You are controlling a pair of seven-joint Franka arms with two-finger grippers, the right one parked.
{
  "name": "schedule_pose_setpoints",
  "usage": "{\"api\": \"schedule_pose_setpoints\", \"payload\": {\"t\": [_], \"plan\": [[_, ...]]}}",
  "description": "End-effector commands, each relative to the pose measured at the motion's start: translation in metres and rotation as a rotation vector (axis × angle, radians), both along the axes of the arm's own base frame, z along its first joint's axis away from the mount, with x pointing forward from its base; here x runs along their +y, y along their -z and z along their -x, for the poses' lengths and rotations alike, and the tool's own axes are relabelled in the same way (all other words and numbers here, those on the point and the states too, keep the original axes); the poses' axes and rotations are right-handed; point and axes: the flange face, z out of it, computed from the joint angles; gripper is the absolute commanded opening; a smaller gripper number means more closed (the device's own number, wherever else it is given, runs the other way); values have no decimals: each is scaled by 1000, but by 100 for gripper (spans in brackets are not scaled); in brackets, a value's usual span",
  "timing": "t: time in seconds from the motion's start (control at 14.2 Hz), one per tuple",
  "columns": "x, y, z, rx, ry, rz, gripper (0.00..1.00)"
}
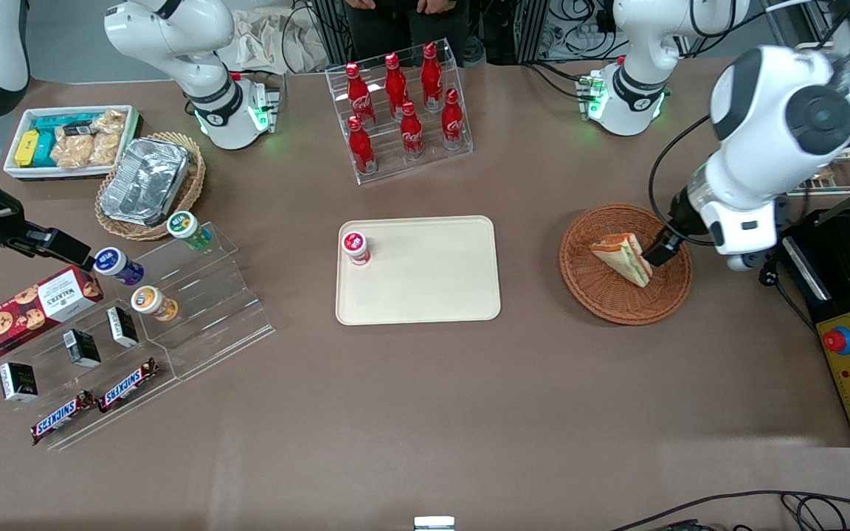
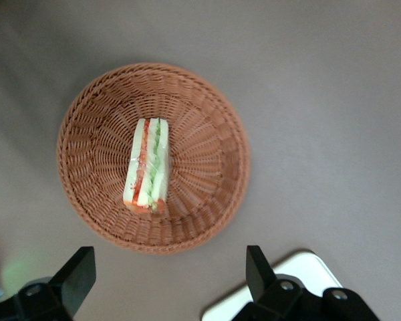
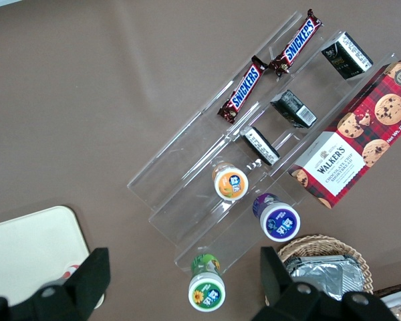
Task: Place sandwich from basket to tray
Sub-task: 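Lower the open left gripper and close it on the sandwich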
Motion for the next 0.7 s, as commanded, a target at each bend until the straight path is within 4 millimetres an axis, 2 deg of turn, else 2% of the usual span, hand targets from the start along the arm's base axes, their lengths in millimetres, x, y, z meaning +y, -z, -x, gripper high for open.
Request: {"api": "schedule_pose_setpoints", "payload": {"t": [0.0,0.42,0.63], "plan": [[17,56,51,-28,-38,-1,100],[26,134,79,-62,5,1,100],[25,158,79,-47,12,-2,100]]}}
